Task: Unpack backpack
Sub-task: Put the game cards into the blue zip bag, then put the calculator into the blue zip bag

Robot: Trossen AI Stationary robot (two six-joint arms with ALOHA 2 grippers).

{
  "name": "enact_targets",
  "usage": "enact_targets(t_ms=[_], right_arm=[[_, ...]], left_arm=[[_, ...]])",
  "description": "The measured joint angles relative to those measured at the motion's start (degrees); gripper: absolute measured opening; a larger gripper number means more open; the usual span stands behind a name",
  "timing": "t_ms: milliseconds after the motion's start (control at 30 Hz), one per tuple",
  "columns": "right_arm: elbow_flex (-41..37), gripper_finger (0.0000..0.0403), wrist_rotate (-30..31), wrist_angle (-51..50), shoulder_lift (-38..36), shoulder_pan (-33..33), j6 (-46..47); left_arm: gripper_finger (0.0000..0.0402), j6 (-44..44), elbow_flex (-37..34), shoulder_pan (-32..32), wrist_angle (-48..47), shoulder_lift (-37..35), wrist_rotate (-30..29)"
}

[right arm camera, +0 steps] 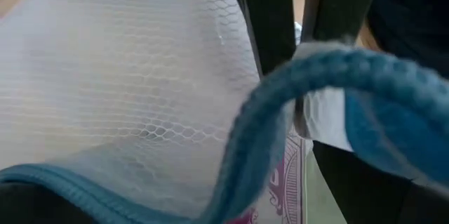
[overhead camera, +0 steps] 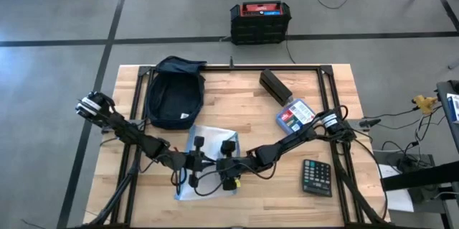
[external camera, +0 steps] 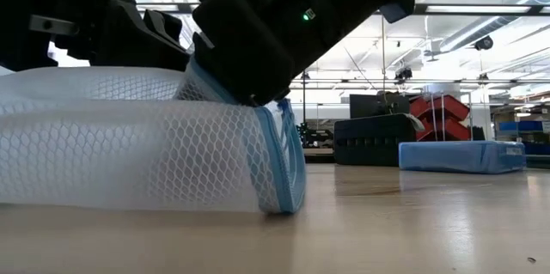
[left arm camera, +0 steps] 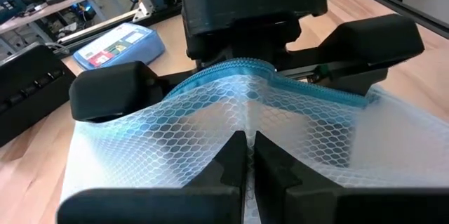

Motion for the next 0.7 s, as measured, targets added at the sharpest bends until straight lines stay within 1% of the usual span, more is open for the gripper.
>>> enact_targets(t_ms=[100, 200, 400, 500, 600, 700], right_arm=[[0.2, 0.0347, -0.1, -1.3, -0.6, 0.2, 0.1], [0.4, 0.0348, -0.3, -6.3, -2.4, 1.3, 1.3], [0.5, 0.0348, -0.4, -20.9, -7.1, 5.2, 6.6], [0.5, 0.0348, 0.6, -27.4, -8.9, 7.0, 10.0], [0.3, 0.0348, 1.9, -35.9, -9.3, 8.7, 14.4], [0.2, 0.0348, 3.6, -46.8, -9.8, 10.7, 21.2]], left_arm=[[0.0, 0.0, 0.0, 0.0, 0.0, 0.0, 0.0], [0.0, -0.2, 0.0, 0.0, 0.0, 0.0, -0.1], [0.0, -0.3, 0.0, 0.0, -0.1, 0.0, -0.1], [0.0, -0.8, 0.0, 0.0, -0.1, 0.0, -0.1], [0.0, -1.6, 0.0, -0.3, -0.1, 0.0, 1.6], [0.0, -2.0, -0.1, -1.1, 0.0, 0.0, 2.4]])
